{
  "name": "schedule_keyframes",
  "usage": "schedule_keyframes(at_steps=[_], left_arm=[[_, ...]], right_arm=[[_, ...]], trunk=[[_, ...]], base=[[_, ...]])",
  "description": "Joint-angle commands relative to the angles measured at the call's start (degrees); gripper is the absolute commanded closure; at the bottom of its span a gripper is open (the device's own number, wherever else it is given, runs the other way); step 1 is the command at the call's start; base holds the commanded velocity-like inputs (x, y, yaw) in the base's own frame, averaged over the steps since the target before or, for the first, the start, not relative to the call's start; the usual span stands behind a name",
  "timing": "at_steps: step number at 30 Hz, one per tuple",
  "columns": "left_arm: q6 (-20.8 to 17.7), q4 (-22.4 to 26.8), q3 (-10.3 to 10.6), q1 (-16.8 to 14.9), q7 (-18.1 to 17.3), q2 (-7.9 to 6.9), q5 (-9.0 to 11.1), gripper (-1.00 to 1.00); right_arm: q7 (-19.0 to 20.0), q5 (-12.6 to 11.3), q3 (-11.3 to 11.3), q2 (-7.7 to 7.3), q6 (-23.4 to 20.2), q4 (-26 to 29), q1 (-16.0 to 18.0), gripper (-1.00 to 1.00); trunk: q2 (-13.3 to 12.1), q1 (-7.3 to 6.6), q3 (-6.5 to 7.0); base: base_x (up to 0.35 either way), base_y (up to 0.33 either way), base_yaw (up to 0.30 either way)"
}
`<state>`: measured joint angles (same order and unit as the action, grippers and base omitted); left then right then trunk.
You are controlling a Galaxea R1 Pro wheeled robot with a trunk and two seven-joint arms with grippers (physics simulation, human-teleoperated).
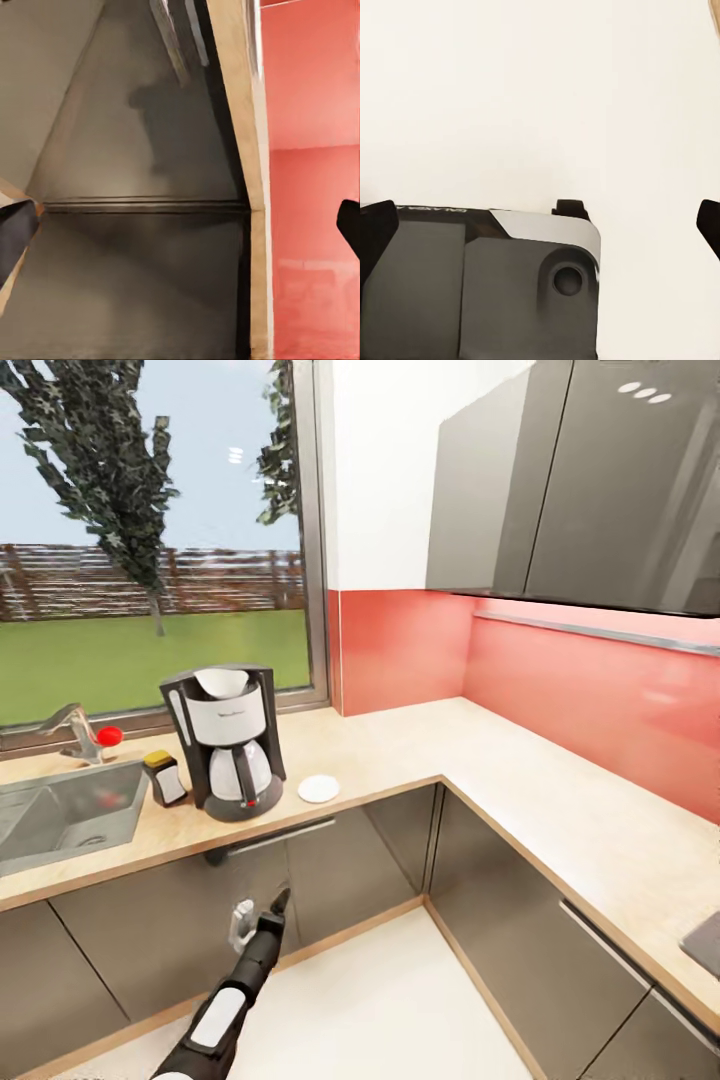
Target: Set up a coffee station on the kitchen countertop: keep the coffee maker on the countertop, move the bottle of coffee from the kitchen shelf to the counter next to the coffee maker, place a paper coffee filter on top of the coffee maker, put the saucer next to the coffee maker with the coffee cup on the saucer, and place the electric kettle next to the coffee maker.
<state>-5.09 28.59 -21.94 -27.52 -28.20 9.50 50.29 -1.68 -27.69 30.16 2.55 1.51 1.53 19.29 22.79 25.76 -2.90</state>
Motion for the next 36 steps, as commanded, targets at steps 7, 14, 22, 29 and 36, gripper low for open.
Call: schedule_keyframes(at_steps=[7, 14, 22, 29, 36], left_arm=[[-0.47, -0.29, 4.86, 6.95, -0.36, -1.88, -1.35, -1.0], [0.1, -0.74, 7.58, 13.13, -0.15, -6.76, -9.26, -1.0], [7.02, -7.02, 7.72, 15.8, 0.06, -14.4, -17.47, -1.0], [18.31, -17.57, 7.98, 16.13, 1.71, -19.91, -31.18, -1.0], [18.79, -25.6, 7.99, 19.61, 17.67, -21.35, -49.94, -1.0]], right_arm=[[-0.17, -0.54, 0.45, 0.01, 0.16, -0.03, 0.05, -1.0], [-0.22, -0.6, 0.43, 0.0, 0.16, -0.03, 0.05, -1.0], [-0.25, -0.61, 0.43, 0.0, 0.11, -0.03, 0.05, -1.0], [-0.25, -0.61, 0.47, 0.05, 0.05, -0.03, 0.05, -1.0], [-0.25, -0.6, 0.44, 0.03, -0.03, -0.03, 0.05, -1.0]], trunk=[[0.13, 0.03, -0.12], [0.13, 0.03, -0.13], [0.13, 0.03, -0.39], [0.13, 0.03, -0.74], [0.13, 0.03, -1.11]], base=[[-0.027, 0.0, 0.0], [-0.002, 0.0, 0.005], [0.0, 0.0, 0.116], [0.0, 0.0, 0.212], [0.0, 0.0, 0.22]])
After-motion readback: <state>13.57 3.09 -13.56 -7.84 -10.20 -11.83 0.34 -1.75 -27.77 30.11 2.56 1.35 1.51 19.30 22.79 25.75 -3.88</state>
